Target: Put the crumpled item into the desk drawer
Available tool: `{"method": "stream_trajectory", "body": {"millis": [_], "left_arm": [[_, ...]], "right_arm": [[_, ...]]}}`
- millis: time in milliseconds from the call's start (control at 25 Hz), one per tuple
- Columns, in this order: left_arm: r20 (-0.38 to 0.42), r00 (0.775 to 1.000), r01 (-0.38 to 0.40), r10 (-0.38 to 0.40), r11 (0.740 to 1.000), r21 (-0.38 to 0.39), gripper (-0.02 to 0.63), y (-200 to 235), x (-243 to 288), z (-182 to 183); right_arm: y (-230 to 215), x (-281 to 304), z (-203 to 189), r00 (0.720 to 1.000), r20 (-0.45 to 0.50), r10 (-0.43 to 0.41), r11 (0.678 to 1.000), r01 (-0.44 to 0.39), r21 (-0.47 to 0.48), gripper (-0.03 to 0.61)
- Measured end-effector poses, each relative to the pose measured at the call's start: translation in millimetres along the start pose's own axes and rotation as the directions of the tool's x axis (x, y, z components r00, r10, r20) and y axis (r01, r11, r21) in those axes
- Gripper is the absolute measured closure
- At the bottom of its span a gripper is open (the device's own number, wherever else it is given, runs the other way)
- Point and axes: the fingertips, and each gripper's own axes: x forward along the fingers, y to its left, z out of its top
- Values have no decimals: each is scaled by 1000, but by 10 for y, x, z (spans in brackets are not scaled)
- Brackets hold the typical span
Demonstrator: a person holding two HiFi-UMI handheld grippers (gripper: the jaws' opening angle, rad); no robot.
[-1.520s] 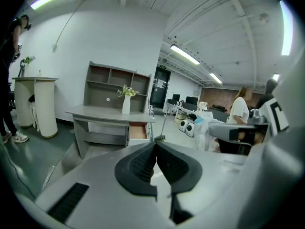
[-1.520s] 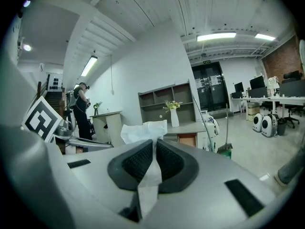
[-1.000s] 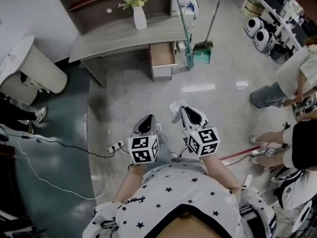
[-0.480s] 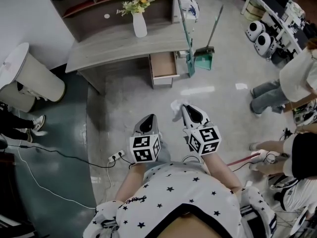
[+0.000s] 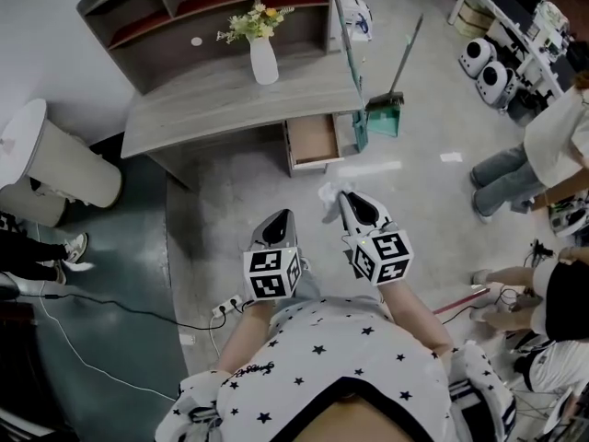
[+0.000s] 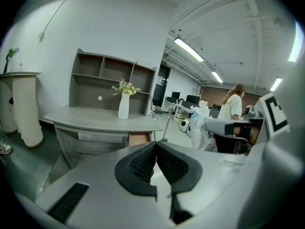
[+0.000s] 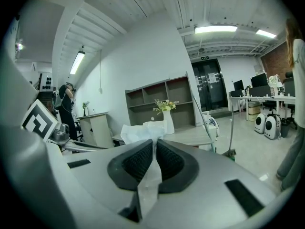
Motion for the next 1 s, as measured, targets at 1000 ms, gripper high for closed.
{"method": "stream_trajectory", "body": {"millis": [1000], "left_arm": [[-53, 998, 28, -27, 999, 18, 601, 910, 1164, 498]], "right_arm": [[-425, 1563, 161, 999, -34, -40, 999, 40, -22, 561]]}}
